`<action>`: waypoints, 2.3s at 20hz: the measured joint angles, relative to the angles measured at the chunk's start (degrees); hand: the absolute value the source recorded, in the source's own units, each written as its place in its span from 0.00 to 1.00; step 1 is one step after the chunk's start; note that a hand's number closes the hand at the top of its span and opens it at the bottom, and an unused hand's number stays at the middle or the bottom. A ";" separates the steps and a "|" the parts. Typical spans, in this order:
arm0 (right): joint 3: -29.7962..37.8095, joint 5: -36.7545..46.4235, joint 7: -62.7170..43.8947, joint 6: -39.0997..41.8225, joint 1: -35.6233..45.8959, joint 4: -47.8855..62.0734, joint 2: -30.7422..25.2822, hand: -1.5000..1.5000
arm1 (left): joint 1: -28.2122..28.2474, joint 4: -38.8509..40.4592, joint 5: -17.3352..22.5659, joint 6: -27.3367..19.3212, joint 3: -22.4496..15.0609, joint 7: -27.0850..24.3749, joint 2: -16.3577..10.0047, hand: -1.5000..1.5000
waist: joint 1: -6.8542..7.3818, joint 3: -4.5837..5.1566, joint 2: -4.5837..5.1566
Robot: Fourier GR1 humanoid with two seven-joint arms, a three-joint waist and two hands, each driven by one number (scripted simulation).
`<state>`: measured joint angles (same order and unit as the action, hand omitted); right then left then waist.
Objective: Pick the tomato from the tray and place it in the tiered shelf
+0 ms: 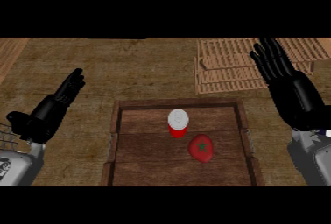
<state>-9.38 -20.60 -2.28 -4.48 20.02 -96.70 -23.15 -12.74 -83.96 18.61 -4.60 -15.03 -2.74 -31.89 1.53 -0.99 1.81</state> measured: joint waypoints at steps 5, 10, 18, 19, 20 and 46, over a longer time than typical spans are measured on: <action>-3.06 6.77 -3.51 -9.34 0.66 2.06 5.27 1.00 | 0.83 0.29 -1.24 -6.10 3.20 1.12 2.09 0.50 | -0.43 0.76 -1.45; -1.87 14.16 -8.29 -25.25 -3.31 3.46 9.96 0.00 | 3.56 -1.39 -0.46 -11.76 5.53 2.06 4.93 0.50 | -1.30 1.05 -2.10; -10.11 22.21 -18.13 -28.14 -10.86 -14.58 8.26 0.00 | 6.21 -6.66 -2.38 -16.25 6.03 5.63 7.41 0.50 | -1.99 1.07 -2.23; -11.76 23.36 -20.44 -26.86 -11.58 -16.06 6.53 0.00 | 6.13 -6.84 -2.53 -16.55 6.12 5.95 7.43 0.50 | -2.15 1.10 -2.30; -12.38 24.15 -23.00 -25.05 -11.15 -16.75 4.28 0.00 | 5.90 -7.04 -2.68 -16.88 6.25 6.51 7.34 0.50 | -2.11 1.13 -2.30; -33.96 41.38 -68.72 6.22 16.80 -5.57 -2.52 0.00 | 7.62 -9.65 -4.85 -17.06 5.05 7.39 8.65 0.50 | -0.82 1.33 -2.26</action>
<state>-43.33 20.78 -71.00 1.74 36.82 -102.27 -25.67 -5.12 -93.61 13.76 -21.67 -9.98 4.65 -23.24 0.71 0.33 -0.44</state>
